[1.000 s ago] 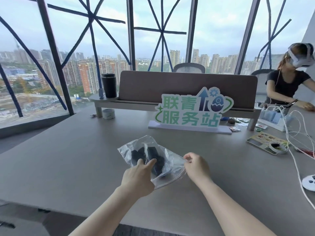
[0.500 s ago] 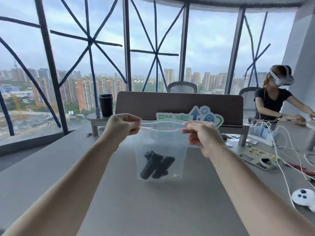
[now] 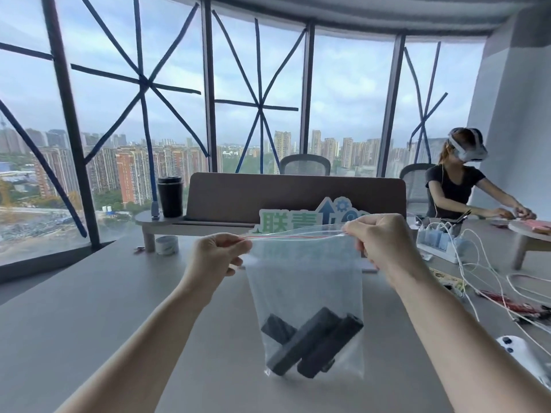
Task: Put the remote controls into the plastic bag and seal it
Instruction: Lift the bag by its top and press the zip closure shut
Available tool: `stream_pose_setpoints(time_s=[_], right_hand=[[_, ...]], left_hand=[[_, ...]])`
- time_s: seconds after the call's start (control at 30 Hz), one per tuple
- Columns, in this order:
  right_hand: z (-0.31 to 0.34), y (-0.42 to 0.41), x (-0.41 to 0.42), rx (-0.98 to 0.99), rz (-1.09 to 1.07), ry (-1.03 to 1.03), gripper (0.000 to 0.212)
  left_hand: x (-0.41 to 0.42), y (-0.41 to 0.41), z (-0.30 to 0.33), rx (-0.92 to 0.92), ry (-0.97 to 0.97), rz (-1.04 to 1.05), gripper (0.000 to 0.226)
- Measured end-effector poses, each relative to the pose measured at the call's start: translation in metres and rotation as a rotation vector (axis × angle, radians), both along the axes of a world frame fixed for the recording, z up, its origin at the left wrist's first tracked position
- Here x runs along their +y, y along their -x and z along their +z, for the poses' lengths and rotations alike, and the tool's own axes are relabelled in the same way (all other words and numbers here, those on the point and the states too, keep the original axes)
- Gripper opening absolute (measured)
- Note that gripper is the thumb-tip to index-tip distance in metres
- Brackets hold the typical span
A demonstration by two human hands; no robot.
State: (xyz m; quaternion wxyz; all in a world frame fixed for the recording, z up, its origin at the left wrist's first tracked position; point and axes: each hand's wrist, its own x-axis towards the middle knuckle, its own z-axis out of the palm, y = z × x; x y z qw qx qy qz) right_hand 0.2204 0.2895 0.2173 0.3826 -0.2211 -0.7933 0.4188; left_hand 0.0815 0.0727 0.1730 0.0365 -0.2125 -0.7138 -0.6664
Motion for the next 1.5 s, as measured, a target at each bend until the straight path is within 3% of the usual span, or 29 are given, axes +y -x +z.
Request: stream_pose_setpoints(time_s=[0.1,0.2,0.27,0.53,0.83,1.2,1.5], right_hand=[[0.009,-0.013,-0.007,-0.084,-0.220,-0.409,0.023],[0.017,-0.012,-0.027,-0.068,0.024,-0.614,0.024],[0.017,-0.003,-0.036,-0.161,0.140,-0.620,0.031],[0.013,0.017,-0.035,-0.194,0.241,-0.443,0.011],[0.021,0.021,-0.037,-0.240,0.299,-0.535,0.013],[0.013,0.021,-0.046,-0.224,0.182,-0.711,0.015],[0.000,0.015,-0.024,-0.310,0.110,-0.761,0.019]], left_hand=[[0.013,-0.013,0.012,0.019,-0.046,-0.043,0.006],[0.033,-0.025,0.020,0.064,0.005,-0.116,0.011],[0.042,-0.028,0.022,0.102,0.055,-0.120,0.014],[0.044,-0.028,0.028,0.217,0.139,-0.116,0.015],[0.041,-0.028,0.037,0.248,0.178,-0.149,0.006],[0.044,-0.029,0.038,0.329,0.106,0.008,0.012],[0.013,0.005,0.041,0.272,-0.039,0.199,0.014]])
